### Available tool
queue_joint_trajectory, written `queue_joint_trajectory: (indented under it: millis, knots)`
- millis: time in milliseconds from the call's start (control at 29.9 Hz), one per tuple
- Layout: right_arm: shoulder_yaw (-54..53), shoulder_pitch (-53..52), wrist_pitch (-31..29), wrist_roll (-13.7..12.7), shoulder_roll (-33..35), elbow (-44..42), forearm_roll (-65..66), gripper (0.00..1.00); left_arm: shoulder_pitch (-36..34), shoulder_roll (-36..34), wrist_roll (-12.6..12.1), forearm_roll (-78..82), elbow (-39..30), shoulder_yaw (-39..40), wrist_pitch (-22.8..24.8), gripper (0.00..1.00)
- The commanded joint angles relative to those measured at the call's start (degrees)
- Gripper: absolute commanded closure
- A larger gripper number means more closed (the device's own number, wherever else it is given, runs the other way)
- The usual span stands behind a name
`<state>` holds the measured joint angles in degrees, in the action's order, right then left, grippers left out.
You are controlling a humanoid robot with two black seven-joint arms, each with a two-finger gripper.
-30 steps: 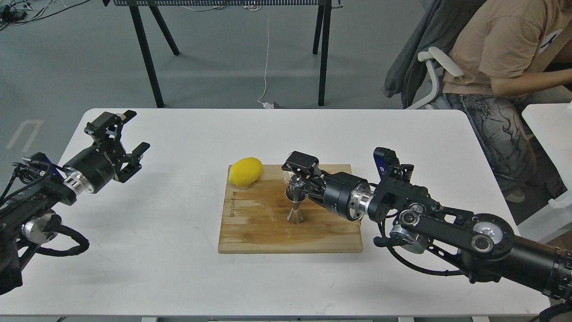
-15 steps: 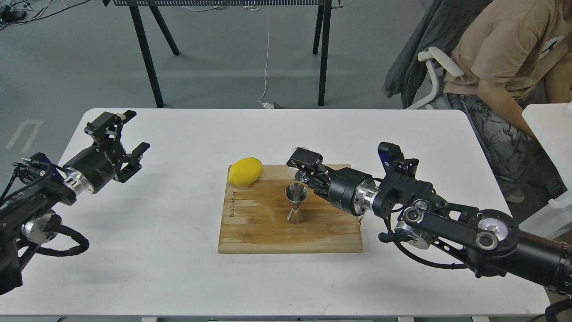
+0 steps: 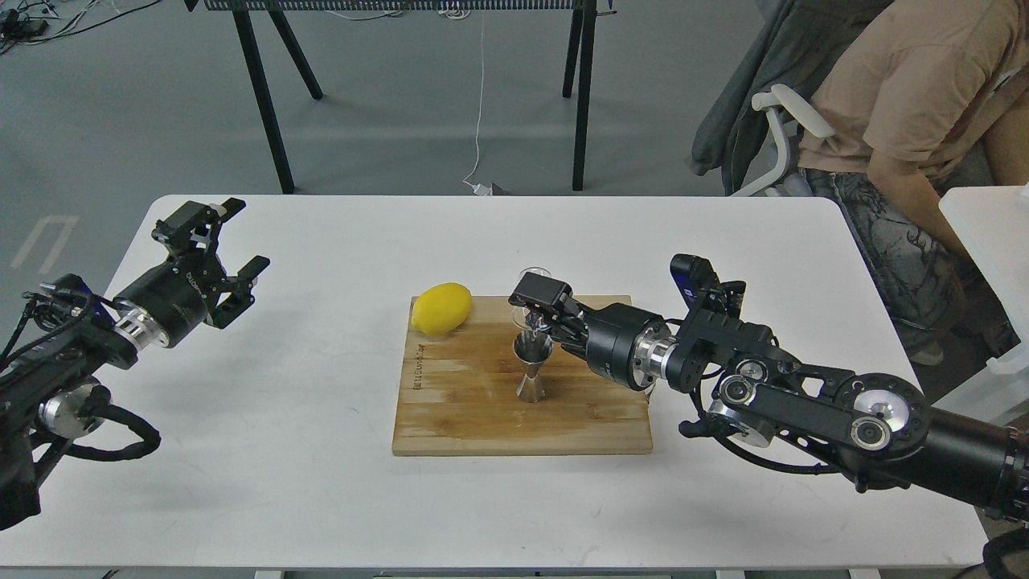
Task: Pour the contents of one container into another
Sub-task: 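Tilt the glass cup with the right gripper to pour into the jigger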
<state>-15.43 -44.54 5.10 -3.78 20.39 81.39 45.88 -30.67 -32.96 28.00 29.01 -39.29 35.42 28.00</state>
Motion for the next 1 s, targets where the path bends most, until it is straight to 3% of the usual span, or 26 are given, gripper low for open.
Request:
queue_joint_trajectory:
  millis: [0,970]
  knots:
    - [0.13,-0.02,0.0,0.0,0.0,-0.09,0.53,0.61,0.0,0.0,0.0,0.0,0.0,0.0,0.0,0.05]
    - [4.97,-3.89,0.0,0.09,1.67,-0.09,2.55,0.61,0.0,0.0,0.0,0.0,0.0,0.0,0.0,0.05]
